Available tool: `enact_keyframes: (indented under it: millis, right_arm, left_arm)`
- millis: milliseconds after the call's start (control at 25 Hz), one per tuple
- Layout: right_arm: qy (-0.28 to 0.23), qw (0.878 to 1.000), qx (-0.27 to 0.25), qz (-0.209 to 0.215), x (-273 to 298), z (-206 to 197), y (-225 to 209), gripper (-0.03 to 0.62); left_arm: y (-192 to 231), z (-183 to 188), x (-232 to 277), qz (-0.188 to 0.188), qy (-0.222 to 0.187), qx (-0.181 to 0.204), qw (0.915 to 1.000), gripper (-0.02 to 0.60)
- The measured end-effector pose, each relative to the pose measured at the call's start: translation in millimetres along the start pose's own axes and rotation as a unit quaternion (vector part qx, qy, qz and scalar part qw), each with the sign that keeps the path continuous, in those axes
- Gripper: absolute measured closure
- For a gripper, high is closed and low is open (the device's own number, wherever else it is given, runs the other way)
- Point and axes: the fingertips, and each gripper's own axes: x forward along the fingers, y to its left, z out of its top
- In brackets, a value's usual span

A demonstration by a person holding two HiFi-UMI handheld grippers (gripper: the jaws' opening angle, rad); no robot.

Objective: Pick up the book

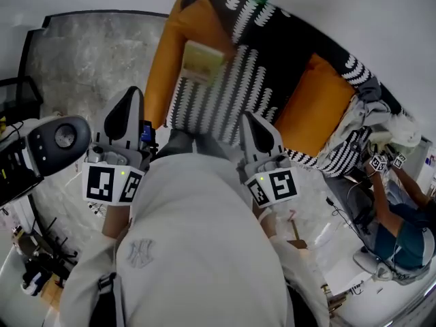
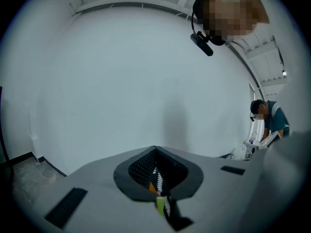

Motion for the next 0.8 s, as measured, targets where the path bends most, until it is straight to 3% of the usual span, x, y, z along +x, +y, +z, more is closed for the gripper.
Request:
enact_keyframes:
  millis: [360,800]
  right_arm:
    - [-0.012,1.0,-0.015,-0.013,16.1,14.4,8.3,0.576]
    - [-0.049,0.997,-0.039,-0.034,30.1,41.7,-0.8,0.576]
  left_arm:
    - [17.7,0.2,13.0,-0.015,-0.004,0.004,0.9999,0.572]
    - [43.0,27.8,31.0,-0.004,-0.054,0.014,0.9984,0.572]
